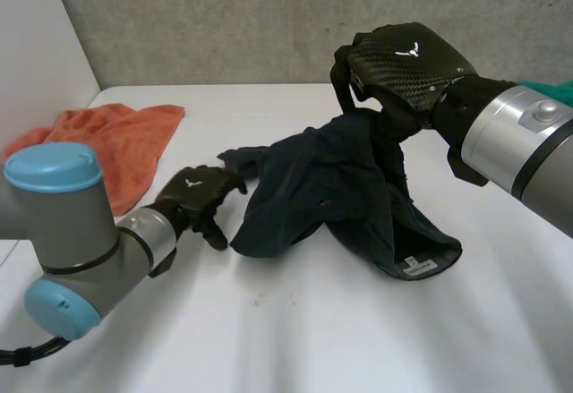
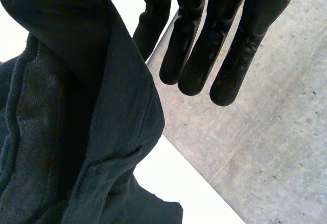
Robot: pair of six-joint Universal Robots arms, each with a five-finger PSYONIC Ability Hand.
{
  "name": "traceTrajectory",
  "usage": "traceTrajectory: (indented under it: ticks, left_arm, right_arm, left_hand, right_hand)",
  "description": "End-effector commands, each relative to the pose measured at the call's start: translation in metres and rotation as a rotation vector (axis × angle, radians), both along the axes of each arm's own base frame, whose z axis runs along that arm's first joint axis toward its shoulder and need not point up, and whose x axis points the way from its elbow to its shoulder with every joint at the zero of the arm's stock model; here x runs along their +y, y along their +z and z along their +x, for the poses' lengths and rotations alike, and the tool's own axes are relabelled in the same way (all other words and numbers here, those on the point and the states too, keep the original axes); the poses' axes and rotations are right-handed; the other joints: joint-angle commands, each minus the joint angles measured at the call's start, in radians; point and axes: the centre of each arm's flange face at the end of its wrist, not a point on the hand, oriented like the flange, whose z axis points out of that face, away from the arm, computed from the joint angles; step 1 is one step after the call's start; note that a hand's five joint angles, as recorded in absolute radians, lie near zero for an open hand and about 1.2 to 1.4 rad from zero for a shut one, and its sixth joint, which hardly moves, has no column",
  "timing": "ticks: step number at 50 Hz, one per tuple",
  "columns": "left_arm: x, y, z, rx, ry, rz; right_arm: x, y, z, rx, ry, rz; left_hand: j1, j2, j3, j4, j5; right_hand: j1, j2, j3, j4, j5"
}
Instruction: Fold the laundry.
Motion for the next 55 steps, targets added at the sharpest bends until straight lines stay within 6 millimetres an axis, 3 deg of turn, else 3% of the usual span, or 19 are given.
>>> traceTrajectory:
  ticks: [1, 6, 11, 14, 17, 20, 21, 25, 27, 32, 33, 36, 37, 40, 44, 47, 51, 52, 55]
  left_arm:
    - [0.011, -0.014, -0.021, 0.019, -0.095, 0.009]
    - [0.031, -0.016, -0.041, 0.021, -0.171, 0.014]
    - [0.029, -0.012, -0.044, 0.028, -0.159, 0.003]
    - [0.023, -0.007, -0.041, 0.032, -0.112, -0.003]
    - [0.013, -0.003, -0.028, 0.0, -0.001, -0.02]
    - [0.002, 0.017, -0.014, -0.031, 0.105, -0.094]
    - [-0.005, 0.033, -0.006, -0.053, 0.151, -0.163]
    - [-0.015, 0.05, -0.009, -0.088, 0.145, -0.276]
    - [-0.024, 0.062, -0.017, -0.079, 0.138, -0.346]
    - [-0.068, 0.098, -0.039, -0.046, 0.17, -0.571]
    - [-0.081, 0.116, -0.046, -0.022, 0.194, -0.652]
    - [-0.096, 0.159, -0.051, 0.025, 0.26, -0.806]
    - [-0.101, 0.185, -0.051, 0.052, 0.304, -0.898]
    - [-0.101, 0.235, -0.047, 0.135, 0.382, -1.064]
    - [-0.093, 0.255, -0.045, 0.186, 0.397, -1.129]
    - [-0.086, 0.252, -0.043, 0.17, 0.385, -1.108]
    - [-0.076, 0.208, -0.039, 0.081, 0.342, -0.992]
    - [-0.07, 0.188, -0.038, 0.041, 0.317, -0.942]
    - [-0.058, 0.162, -0.036, -0.006, 0.278, -0.869]
  right_arm:
    - [-0.001, -0.002, -0.001, 0.0, -0.007, 0.01]
    - [-0.004, -0.002, -0.003, -0.005, -0.027, 0.015]
    - [-0.02, -0.006, -0.014, 0.011, -0.119, 0.014]
    - [-0.028, -0.011, -0.02, 0.029, -0.149, 0.019]
    - [-0.044, -0.034, -0.025, 0.1, -0.176, 0.051]
    - [-0.055, -0.062, -0.031, 0.208, -0.193, 0.096]
    - [-0.061, -0.081, -0.031, 0.298, -0.182, 0.111]
    - [-0.078, -0.099, -0.027, 0.391, -0.19, 0.071]
    - [-0.091, -0.097, -0.025, 0.384, -0.229, 0.039]
    - [-0.139, -0.068, -0.018, 0.229, -0.369, -0.168]
    - [-0.152, -0.045, -0.016, 0.124, -0.405, -0.293]
    - [-0.165, -0.01, -0.013, -0.023, -0.437, -0.48]
    - [-0.169, 0.014, -0.014, -0.121, -0.456, -0.603]
    - [-0.165, 0.052, -0.012, -0.265, -0.44, -0.801]
    - [-0.159, 0.069, -0.013, -0.324, -0.423, -0.849]
    - [-0.158, 0.066, -0.011, -0.332, -0.388, -0.815]
    - [-0.154, 0.041, -0.011, -0.289, -0.32, -0.676]
    - [-0.153, 0.028, -0.013, -0.262, -0.302, -0.607]
    - [-0.148, 0.001, -0.013, -0.204, -0.258, -0.481]
  left_hand:
    - [0.001, -0.006, -0.007, 0.004, 0.005]
    - [0.027, 0.021, 0.02, 0.03, 0.031]
    - [0.961, 0.954, 0.953, 0.964, 0.965]
    - [0.963, 0.957, 0.956, 0.966, 0.968]
    - [0.963, 0.957, 0.956, 0.966, 0.968]
    - [0.963, 0.957, 0.956, 0.966, 0.968]
    - [0.963, 0.957, 0.956, 0.966, 0.968]
    - [0.963, 0.957, 0.956, 0.966, 0.968]
    - [0.963, 0.957, 0.956, 0.966, 0.968]
    - [0.963, 0.957, 0.956, 0.966, 0.968]
    - [0.963, 0.957, 0.956, 0.966, 0.968]
    - [0.963, 0.957, 0.956, 0.966, 0.968]
    - [0.963, 0.957, 0.956, 0.966, 0.968]
    - [0.963, 0.957, 0.956, 0.966, 0.968]
    - [0.963, 0.957, 0.956, 0.966, 0.968]
    - [0.963, 0.957, 0.956, 0.966, 0.968]
    - [0.963, 0.957, 0.956, 0.966, 0.968]
    - [0.963, 0.957, 0.956, 0.966, 0.968]
    - [0.963, 0.957, 0.956, 0.966, 0.968]
  right_hand:
    - [0.4, 0.22, 0.213, 0.209, 0.229]
    - [0.4, 0.22, 0.213, 0.209, 0.229]
    - [0.4, 0.22, 0.213, 0.209, 0.229]
    - [0.4, 0.22, 0.213, 0.209, 0.229]
    - [0.4, 0.22, 0.213, 0.209, 0.229]
    - [0.4, 0.22, 0.213, 0.209, 0.229]
    - [0.4, 0.22, 0.213, 0.209, 0.229]
    - [0.4, 0.22, 0.213, 0.209, 0.229]
    - [0.4, 0.22, 0.213, 0.209, 0.229]
    - [0.4, 0.22, 0.213, 0.209, 0.229]
    - [0.4, 0.22, 0.213, 0.209, 0.229]
    - [0.4, 0.22, 0.213, 0.209, 0.229]
    - [0.4, 0.22, 0.213, 0.209, 0.229]
    - [0.4, 0.22, 0.213, 0.209, 0.229]
    - [0.4, 0.22, 0.213, 0.209, 0.229]
    - [0.4, 0.22, 0.213, 0.209, 0.229]
    - [0.4, 0.22, 0.213, 0.209, 0.229]
    - [0.4, 0.22, 0.213, 0.209, 0.229]
    - [0.4, 0.22, 0.213, 0.209, 0.229]
